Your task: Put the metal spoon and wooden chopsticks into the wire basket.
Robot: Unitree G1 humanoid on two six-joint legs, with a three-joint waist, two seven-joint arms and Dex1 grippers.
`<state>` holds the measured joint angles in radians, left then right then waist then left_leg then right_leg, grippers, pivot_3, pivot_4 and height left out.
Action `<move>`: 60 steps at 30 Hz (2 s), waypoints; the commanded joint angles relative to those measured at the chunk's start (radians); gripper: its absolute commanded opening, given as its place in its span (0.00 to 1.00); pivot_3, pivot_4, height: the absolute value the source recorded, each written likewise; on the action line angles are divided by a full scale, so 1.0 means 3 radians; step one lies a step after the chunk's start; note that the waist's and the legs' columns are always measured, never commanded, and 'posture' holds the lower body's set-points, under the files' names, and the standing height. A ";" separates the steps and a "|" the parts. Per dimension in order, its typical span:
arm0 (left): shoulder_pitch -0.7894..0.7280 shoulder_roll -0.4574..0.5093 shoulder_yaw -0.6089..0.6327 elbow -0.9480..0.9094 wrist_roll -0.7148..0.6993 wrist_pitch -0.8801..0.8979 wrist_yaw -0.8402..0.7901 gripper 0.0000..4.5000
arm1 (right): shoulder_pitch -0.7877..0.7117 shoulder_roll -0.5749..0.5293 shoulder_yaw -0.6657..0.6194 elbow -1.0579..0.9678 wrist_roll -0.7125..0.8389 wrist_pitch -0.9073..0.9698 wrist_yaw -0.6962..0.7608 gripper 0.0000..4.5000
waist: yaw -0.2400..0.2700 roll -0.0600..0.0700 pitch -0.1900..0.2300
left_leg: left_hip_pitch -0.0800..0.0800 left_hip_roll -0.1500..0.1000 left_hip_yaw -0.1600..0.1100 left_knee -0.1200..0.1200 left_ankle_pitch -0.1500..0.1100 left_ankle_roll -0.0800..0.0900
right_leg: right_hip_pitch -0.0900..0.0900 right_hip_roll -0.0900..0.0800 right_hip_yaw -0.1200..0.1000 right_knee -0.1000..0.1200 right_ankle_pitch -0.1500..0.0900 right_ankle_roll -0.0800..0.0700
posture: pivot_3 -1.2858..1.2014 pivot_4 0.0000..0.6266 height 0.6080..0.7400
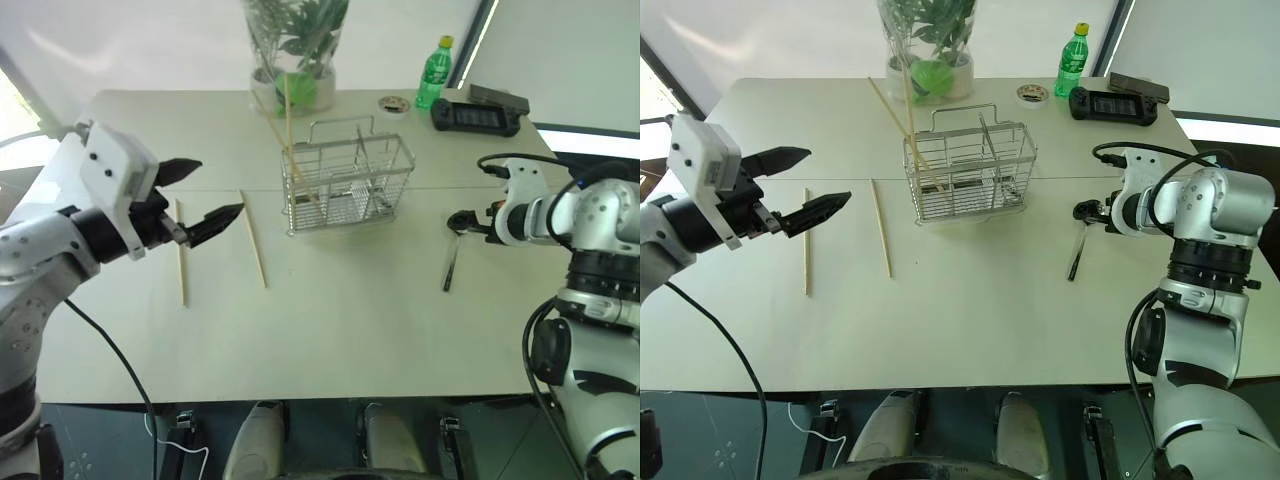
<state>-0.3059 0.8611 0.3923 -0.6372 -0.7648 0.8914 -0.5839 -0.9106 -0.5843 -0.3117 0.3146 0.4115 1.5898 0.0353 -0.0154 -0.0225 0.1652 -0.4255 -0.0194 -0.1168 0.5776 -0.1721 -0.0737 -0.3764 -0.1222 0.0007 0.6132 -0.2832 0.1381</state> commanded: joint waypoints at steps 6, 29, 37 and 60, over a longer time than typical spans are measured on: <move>0.0068 0.0140 0.0249 -0.0324 -0.0306 0.0111 0.0115 1.00 | -0.0188 0.0214 0.0110 0.0455 -0.0277 -0.0284 0.0073 1.00 | -0.0028 0.0002 0.0001 | 0.0004 0.0003 0.0000 -0.0001 0.0000 0.0000 | 0.0000 0.0004 0.0000 0.0004 0.0004 0.0008 | 0.52 0.24 0.85; 0.0315 0.0658 0.0369 -0.0297 -0.1309 0.0186 -0.0260 1.00 | -0.0165 0.0504 0.0078 0.0618 -0.0558 -0.0554 0.0166 0.03 | -0.0095 0.0000 0.0000 | 0.0016 0.0006 -0.0001 -0.0003 0.0000 0.0000 | 0.0009 0.0006 0.0001 0.0004 -0.0001 -0.0001 | 0.52 0.24 0.85; 0.0289 0.0681 0.0301 -0.0234 -0.1230 0.0084 -0.0276 1.00 | 0.0057 0.0188 0.0497 -0.0002 -0.0616 -0.1119 0.0583 0.03 | -0.0089 0.0009 0.0005 | 0.0017 0.0007 -0.0001 -0.0003 0.0000 0.0000 | 0.0009 0.0006 0.0001 0.0003 -0.0001 -0.0001 | 0.52 0.24 0.85; -0.0178 0.0662 0.0000 0.0125 -0.0845 -0.0121 -0.0358 1.00 | -0.0679 0.1118 0.0014 -0.0797 0.0031 -0.2966 0.0345 0.03 | -0.0077 0.0017 0.0011 | 0.0017 0.0011 -0.0002 -0.0009 0.0000 0.0000 | 0.0007 0.0012 0.0003 0.0006 0.0004 0.0009 | 0.52 0.24 0.85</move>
<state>-0.3374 1.0488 0.3847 -0.5952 -1.0277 0.8753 -0.6892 -1.1106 -0.2508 -0.3087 0.1039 0.4018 0.7139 0.1417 -0.0385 -0.0175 0.1684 -0.4203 -0.0161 -0.1172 0.5750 -0.1721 -0.0737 -0.3742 -0.1185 0.0015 0.6152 -0.2819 0.1406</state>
